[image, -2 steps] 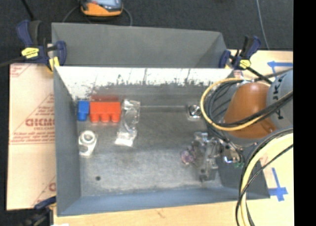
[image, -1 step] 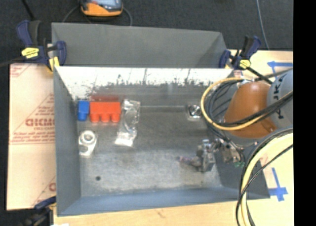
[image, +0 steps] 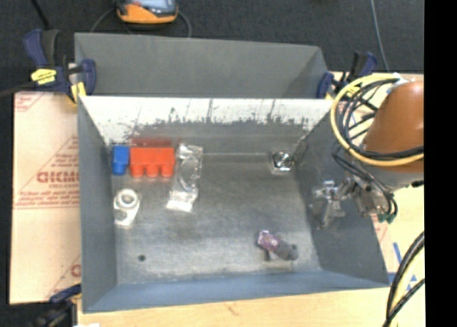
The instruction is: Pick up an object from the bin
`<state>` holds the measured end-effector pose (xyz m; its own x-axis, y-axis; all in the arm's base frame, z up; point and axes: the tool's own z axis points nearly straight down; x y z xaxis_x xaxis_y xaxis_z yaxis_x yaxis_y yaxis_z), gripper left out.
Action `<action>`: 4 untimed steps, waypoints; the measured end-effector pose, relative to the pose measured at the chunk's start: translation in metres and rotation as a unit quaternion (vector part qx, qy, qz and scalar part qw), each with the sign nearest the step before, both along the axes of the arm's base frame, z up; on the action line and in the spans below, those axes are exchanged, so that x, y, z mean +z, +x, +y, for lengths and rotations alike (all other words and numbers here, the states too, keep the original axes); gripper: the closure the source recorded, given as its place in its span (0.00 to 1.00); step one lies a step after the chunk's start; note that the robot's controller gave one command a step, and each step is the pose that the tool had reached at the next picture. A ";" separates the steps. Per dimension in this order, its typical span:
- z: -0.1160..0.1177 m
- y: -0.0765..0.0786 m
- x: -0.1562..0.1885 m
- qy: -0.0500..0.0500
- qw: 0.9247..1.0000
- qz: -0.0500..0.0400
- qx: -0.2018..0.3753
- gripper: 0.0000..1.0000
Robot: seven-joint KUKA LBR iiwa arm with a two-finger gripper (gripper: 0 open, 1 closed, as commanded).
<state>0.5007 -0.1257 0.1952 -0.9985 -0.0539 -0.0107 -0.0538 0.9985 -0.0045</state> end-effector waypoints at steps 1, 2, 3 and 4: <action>0.001 -0.001 -0.004 0.001 1.000 0.004 0.000 0.00; 0.052 -0.018 -0.127 0.002 1.000 0.002 0.018 0.00; 0.050 -0.018 -0.124 0.001 1.000 0.002 0.019 1.00; 0.019 -0.008 0.027 -0.001 0.998 0.000 0.060 1.00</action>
Offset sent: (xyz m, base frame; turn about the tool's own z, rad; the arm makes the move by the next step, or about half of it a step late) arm 0.0000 0.0000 0.0000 0.0000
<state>0.4932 -0.1069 0.2225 -0.9847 -0.1738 -0.0114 -0.1738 0.9848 -0.0059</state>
